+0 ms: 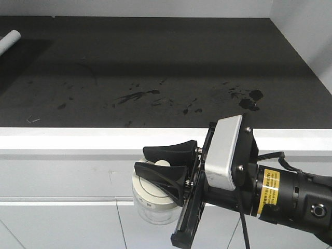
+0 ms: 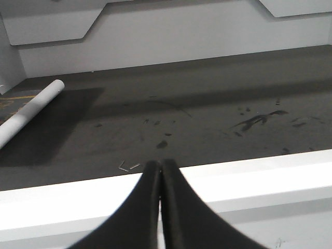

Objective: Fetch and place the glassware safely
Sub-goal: 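Lift the jar with the right gripper and pull it toward the robot, then hold the jar in the right gripper while the base turns away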

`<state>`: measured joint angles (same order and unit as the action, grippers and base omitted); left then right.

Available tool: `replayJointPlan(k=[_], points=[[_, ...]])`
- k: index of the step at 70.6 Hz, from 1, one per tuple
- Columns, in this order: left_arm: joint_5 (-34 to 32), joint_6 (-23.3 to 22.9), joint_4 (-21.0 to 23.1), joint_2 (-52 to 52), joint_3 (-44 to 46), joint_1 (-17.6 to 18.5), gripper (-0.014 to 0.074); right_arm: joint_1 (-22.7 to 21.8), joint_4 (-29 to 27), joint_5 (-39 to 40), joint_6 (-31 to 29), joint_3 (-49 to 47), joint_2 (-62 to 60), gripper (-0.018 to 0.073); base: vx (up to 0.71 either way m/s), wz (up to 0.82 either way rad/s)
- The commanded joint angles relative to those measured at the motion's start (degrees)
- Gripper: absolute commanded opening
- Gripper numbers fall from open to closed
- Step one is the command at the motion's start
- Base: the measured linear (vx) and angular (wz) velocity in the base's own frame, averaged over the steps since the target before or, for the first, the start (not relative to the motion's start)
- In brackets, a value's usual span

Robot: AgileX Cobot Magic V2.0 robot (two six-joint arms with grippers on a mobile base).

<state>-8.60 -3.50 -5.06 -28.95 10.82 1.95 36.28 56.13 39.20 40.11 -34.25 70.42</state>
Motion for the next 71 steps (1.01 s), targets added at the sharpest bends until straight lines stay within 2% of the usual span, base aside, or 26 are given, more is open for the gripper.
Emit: replayJointPlan(k=[1,71], points=[[-4.0,-0.6,0.2,0.0,1.6,0.3,-0.0007,0.0,-2.3,4.0,-0.2,-1.7,-1.5,-0.0004,0.00,0.00],[-4.0,-0.6,0.2,0.0,1.6,0.3,-0.0007,0.0,-2.3,4.0,-0.2,-1.7,-1.5,-0.0004,0.00,0.01]])
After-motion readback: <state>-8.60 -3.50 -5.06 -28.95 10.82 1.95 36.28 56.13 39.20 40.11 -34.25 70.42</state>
